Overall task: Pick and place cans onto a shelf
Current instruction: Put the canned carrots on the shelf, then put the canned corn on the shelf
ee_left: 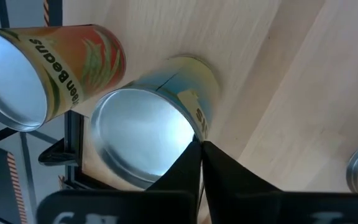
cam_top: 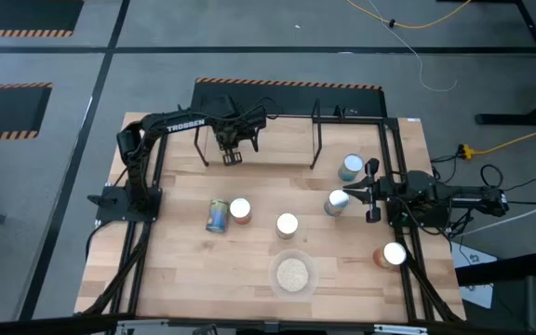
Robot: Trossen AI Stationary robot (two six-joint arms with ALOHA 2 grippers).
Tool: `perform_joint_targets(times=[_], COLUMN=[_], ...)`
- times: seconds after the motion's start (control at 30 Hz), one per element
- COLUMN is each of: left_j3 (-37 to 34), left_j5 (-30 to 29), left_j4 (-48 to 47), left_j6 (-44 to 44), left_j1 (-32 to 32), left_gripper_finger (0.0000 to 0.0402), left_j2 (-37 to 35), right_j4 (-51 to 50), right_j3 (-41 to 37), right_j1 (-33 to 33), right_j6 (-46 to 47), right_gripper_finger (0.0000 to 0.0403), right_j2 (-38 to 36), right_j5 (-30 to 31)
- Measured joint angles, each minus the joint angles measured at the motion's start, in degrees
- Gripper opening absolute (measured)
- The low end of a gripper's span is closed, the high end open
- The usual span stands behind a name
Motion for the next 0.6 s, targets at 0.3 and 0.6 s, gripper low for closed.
perform_joint_targets(times=[0.3,0.6], left_j3=[0.0,0.0], left_j5=[0.0,0.0], left_j4=[0.0,0.0], left_j6=[0.0,0.0], left_j1=[0.0,0.0], left_gripper_finger=[0.0034,0.0045], left_j2=[0.0,0.0], right_j4=[0.0,0.0], right_j3=[0.0,0.0], right_j1=[0.0,0.0], right_j6=[0.0,0.0], right_gripper_finger=[0.0045,0.0045], right_j2=[0.0,0.0], right_j5=[0.0,0.0])
